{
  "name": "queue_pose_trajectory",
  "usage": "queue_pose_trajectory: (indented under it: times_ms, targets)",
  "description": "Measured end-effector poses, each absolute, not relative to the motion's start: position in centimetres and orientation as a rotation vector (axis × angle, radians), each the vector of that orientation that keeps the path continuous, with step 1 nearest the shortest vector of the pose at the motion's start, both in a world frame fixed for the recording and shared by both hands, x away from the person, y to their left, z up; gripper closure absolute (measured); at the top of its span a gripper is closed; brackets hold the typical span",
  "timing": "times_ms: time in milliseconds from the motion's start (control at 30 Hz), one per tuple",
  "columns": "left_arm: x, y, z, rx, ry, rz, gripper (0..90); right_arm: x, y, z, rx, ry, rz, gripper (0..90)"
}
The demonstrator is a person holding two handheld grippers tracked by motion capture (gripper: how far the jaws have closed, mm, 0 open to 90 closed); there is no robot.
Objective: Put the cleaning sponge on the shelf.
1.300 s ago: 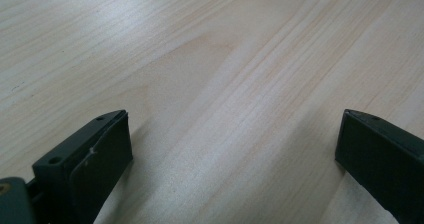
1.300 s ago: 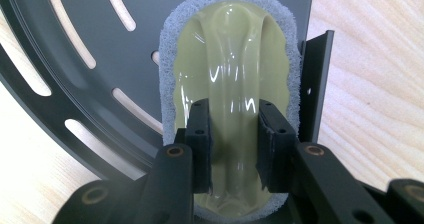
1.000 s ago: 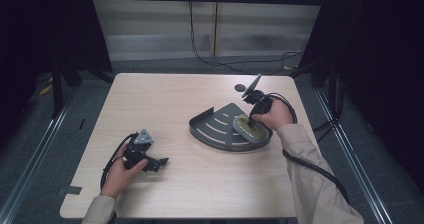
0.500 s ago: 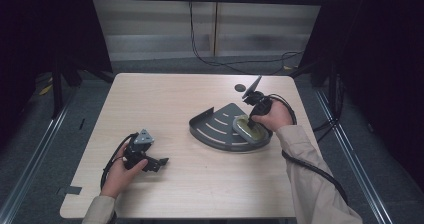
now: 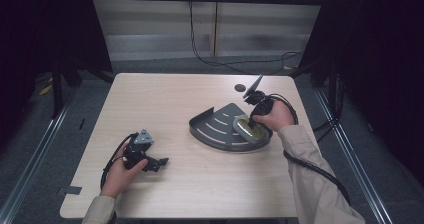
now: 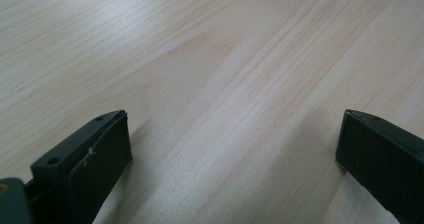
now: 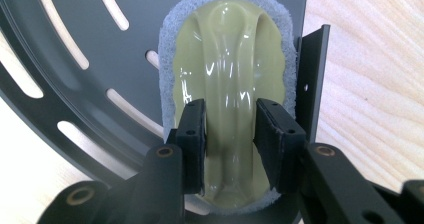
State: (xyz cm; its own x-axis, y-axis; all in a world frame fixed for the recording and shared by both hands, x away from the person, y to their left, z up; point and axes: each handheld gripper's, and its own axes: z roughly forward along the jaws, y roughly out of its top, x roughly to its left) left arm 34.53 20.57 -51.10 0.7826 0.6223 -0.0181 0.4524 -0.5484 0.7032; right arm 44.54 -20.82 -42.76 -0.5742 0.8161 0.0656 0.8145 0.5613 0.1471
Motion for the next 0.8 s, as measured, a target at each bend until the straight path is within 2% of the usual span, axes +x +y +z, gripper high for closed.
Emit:
queue_pose_trajectory:
  times_ms: [267, 333, 367, 400, 467, 800]
  targets:
    - [34.5, 20.6, -51.1, 2.246, 0.793, 0.303, 0.7, 44.4, -20.9, -42.4, 1.444, 2.755, 0.259, 54.2]
    - [34.5, 20.6, -51.1, 2.246, 0.793, 0.302, 0.7, 44.3, -20.8, -42.4, 1.445, 2.751, 0.263, 48.0]
    - [34.5, 20.6, -51.1, 2.246, 0.793, 0.302, 0.7, 44.3, -20.8, -42.4, 1.445, 2.751, 0.263, 48.0]
    - [34.5, 20.6, -51.1, 2.246, 0.793, 0.303, 0.7, 44.2, -20.9, -42.3, 1.431, 2.734, 0.271, 42.2]
    - [34.5, 20.6, -51.1, 2.246, 0.794, 0.302, 0.7, 44.2, -20.9, -42.2, 1.431, 2.727, 0.272, 41.8]
    - [34.5, 20.6, -51.1, 2.248, 0.792, 0.301, 0.3, 43.9, -21.1, -41.5, 1.407, 2.721, 0.312, 26.5]
